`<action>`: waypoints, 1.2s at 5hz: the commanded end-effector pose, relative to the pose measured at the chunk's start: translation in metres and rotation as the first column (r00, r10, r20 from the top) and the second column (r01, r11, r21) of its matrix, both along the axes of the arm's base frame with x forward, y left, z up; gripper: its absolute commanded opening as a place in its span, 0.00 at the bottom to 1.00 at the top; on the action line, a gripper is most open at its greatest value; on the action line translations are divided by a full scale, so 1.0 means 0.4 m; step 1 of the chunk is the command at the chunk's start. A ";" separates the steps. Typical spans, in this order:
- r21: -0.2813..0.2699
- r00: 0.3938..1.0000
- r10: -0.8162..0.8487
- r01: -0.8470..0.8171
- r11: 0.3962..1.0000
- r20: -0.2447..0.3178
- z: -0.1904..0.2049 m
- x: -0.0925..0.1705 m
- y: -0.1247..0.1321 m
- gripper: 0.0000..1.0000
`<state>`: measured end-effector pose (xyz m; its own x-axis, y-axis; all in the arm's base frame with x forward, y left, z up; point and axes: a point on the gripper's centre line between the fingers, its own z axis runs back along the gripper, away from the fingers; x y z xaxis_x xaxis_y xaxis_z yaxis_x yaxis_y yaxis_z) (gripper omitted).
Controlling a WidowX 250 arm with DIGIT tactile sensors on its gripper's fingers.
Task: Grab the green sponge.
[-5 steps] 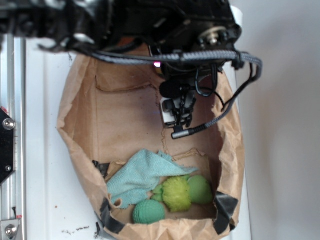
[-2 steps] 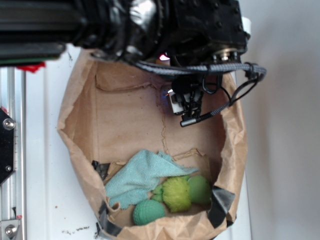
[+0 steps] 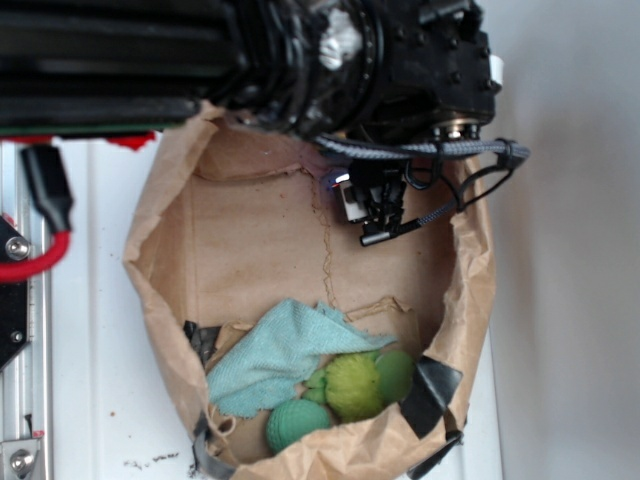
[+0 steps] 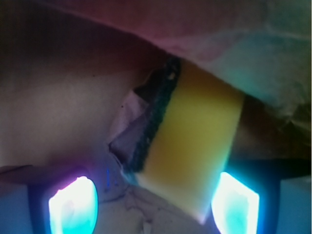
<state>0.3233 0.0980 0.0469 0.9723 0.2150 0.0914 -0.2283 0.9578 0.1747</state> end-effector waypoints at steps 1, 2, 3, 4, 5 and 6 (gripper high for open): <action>0.047 0.999 0.016 -0.018 0.999 0.042 0.030 0.047 0.033 1.00; 0.055 0.999 0.025 -0.027 0.998 0.047 0.031 0.047 0.031 0.00; 0.083 0.999 0.005 -0.008 0.997 0.045 0.032 0.041 0.022 0.00; 0.088 0.999 -0.012 0.008 0.996 0.049 0.044 0.035 0.013 0.00; 0.074 0.997 -0.038 0.033 0.997 0.067 0.071 0.024 0.001 0.00; 0.006 0.992 -0.094 0.094 0.996 0.086 0.120 -0.007 -0.028 0.00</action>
